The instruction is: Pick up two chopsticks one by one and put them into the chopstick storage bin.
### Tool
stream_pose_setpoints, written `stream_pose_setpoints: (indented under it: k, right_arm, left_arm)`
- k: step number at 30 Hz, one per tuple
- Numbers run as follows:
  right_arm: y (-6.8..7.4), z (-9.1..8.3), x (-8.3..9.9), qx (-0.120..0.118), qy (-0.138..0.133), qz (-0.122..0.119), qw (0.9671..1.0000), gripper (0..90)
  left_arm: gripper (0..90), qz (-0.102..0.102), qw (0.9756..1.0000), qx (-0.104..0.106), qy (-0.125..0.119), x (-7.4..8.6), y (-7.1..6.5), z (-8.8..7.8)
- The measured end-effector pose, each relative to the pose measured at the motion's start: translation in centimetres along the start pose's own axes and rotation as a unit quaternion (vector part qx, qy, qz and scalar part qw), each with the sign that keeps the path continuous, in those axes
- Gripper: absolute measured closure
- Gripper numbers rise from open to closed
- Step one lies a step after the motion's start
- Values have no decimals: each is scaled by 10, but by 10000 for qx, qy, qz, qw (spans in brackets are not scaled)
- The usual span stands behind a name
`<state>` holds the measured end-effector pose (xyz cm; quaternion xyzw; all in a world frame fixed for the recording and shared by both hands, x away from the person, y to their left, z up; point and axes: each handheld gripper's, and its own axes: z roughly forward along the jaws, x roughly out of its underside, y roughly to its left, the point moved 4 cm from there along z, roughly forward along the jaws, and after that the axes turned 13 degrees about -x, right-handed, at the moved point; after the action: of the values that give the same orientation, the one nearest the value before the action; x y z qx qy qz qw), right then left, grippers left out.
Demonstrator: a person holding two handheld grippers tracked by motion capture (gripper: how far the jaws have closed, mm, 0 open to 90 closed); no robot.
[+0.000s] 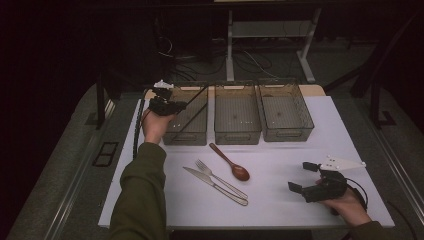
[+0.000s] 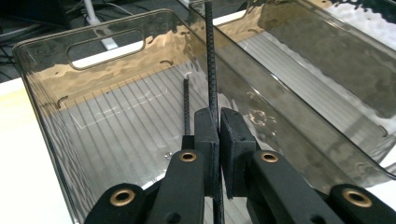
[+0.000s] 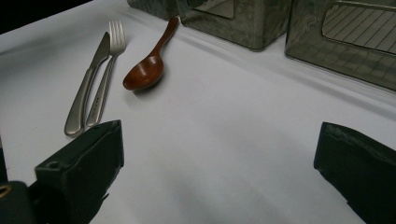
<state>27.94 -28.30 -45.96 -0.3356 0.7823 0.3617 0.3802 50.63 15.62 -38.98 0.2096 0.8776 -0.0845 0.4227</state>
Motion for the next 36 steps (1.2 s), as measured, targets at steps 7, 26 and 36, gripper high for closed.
stream_pose_setpoints:
  k: [7, 26, 36]
  right_arm:
    - [0, 0, 0, -10, -6, 6, 10000, 11]
    - [0, -1, 0, -24, -33, 4, 10000, 10]
    - [0, -1, 0, -11, -45, 21, 10000, 11]
  left_arm:
    - [851, -204, 9994, -249, 154, 0, 8, 9]
    - [721, -174, 9979, -472, 418, 2, 7, 22]
    - [564, -103, 9991, -377, 183, -4, 6, 6]
